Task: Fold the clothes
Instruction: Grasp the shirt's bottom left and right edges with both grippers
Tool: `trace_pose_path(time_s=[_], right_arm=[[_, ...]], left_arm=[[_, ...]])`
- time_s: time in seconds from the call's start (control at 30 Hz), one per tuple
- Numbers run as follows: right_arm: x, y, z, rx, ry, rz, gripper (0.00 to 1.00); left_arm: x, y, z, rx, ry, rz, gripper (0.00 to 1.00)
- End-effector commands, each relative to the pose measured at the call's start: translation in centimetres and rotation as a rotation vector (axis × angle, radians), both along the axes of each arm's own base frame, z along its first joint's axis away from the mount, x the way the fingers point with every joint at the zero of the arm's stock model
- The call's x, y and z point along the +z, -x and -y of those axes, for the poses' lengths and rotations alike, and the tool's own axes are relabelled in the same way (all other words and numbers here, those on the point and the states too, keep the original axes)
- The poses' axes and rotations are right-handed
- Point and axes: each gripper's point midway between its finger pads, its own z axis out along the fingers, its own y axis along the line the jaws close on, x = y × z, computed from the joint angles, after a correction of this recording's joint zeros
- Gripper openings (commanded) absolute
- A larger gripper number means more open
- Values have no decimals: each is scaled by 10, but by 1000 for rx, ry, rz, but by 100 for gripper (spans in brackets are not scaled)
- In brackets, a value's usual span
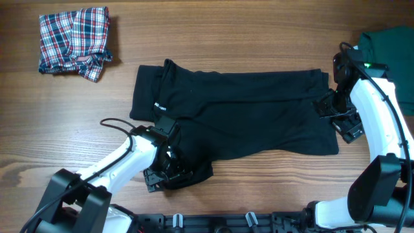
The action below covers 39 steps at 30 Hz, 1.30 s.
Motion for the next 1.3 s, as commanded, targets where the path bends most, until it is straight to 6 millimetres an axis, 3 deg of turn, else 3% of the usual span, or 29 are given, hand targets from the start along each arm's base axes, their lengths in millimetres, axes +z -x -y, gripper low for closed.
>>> trace_pose_path(time_s=[0.0, 0.17, 0.2, 0.33, 0.4, 0.47, 0.57, 0.7, 0.9, 1.07, 1.27], right_arm=[[-1, -1, -2, -33, -6, 18, 100], [-1, -10, -1, -21, -3, 55, 100], [-2, -8, -3, -22, -16, 47, 100], [-14, 10, -17, -61, -88, 6, 100], [-27, 18, -27, -72, -136, 1, 100], [-38, 23, -33, -77, -169, 1, 100], [-46, 36, -24, -101, -108, -32, 100], [-39, 57, -6, -229, 30, -93, 100], [-42, 74, -5, -269, 56, -145, 100], [-78, 68, -9, -198, 19, -80, 100], [-83, 48, -5, -136, 13, -4, 100]], left_arm=[[-9, -17, 6, -41, 31, 93, 88], [-10, -25, 9, -48, 43, 130, 80], [-10, -26, 8, -49, 38, 136, 73], [-11, -32, 9, -47, 37, 164, 28], [-11, -32, 8, -47, 36, 161, 13], [-11, -30, 8, -48, 34, 156, 5], [-11, -30, 7, -48, 32, 154, 4], [-11, -30, 7, -48, 32, 153, 4], [-11, -24, 6, -40, 27, 128, 4], [-11, -25, 6, -40, 27, 128, 4], [-11, -24, 6, -40, 27, 128, 4]])
